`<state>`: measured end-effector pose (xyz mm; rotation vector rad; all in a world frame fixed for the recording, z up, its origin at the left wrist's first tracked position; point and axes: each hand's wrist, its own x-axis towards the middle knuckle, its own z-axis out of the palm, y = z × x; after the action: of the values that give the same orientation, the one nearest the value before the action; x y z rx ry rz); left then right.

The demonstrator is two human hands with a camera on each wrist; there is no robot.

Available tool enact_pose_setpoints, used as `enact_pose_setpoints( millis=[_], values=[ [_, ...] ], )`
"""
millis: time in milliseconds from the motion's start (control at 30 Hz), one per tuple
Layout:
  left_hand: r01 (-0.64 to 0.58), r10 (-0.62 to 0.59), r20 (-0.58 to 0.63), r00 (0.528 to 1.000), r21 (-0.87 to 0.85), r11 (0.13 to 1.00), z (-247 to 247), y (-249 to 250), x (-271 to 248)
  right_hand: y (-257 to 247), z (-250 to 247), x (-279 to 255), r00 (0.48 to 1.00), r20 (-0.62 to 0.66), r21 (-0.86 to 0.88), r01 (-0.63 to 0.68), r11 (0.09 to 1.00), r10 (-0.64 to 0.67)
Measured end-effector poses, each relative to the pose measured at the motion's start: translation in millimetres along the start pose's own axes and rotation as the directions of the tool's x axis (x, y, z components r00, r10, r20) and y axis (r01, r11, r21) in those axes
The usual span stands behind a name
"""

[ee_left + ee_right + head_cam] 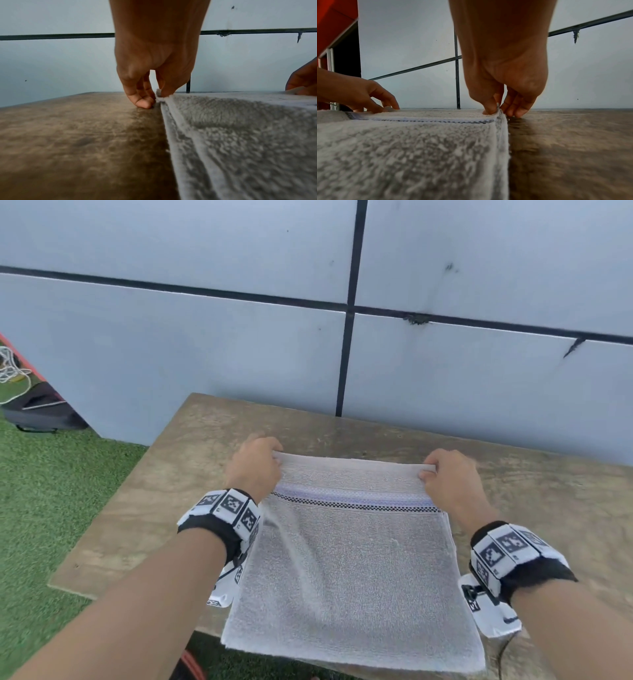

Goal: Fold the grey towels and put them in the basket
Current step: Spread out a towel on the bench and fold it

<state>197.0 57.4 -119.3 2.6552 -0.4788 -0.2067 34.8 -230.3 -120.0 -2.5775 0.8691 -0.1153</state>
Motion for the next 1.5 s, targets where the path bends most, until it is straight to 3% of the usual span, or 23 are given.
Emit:
enact_pose_setpoints(
  millis=[133,267,367,500,667,900,1033,1300,1500],
  values=[
    [-0.054,0.052,0.054,0.997,0.048,0.997,-8,4,-4,-2,-3,-6,1.0,0.005,0.009,-0.008,1.0,0.008],
    [-0.123,0.128,0.07,0.989,-0.077,0.989,-16,-3,-17,4,-8,-22,0.998,-0.038,0.104,0.049,0.993,-0.046],
    [-0.168,0.181,0.072,0.981,-0.157,0.973,-20,-7,-34,12,-10,-30,0.997,0.016,0.099,0.072,0.993,-0.074],
    [-0.183,0.202,0.127,0.971,-0.145,0.972,-25,-7,-48,15,-10,-36,0.992,0.072,0.047,0.103,0.994,-0.106],
    [-0.123,0.14,0.152,0.978,-0.114,0.986,-27,0,-51,14,-9,-45,0.993,0.022,0.074,0.11,0.991,-0.112],
    [-0.096,0.114,0.057,0.992,-0.246,0.964,-57,7,-60,18,-38,-57,0.976,-0.13,0.144,0.191,0.971,-0.173],
    [-0.133,0.153,0.036,0.988,-0.335,0.933,-94,12,-73,14,-67,-67,0.971,-0.12,0.208,0.229,0.951,-0.208],
    [-0.228,0.226,-0.038,0.973,-0.276,0.934,-156,19,-93,-5,-130,-84,0.967,-0.119,0.362,0.255,0.897,-0.227],
    [-0.296,0.267,-0.143,0.953,-0.258,0.92,-207,37,-115,-25,-182,-103,0.925,-0.234,0.29,0.36,0.887,-0.299]
  ],
)
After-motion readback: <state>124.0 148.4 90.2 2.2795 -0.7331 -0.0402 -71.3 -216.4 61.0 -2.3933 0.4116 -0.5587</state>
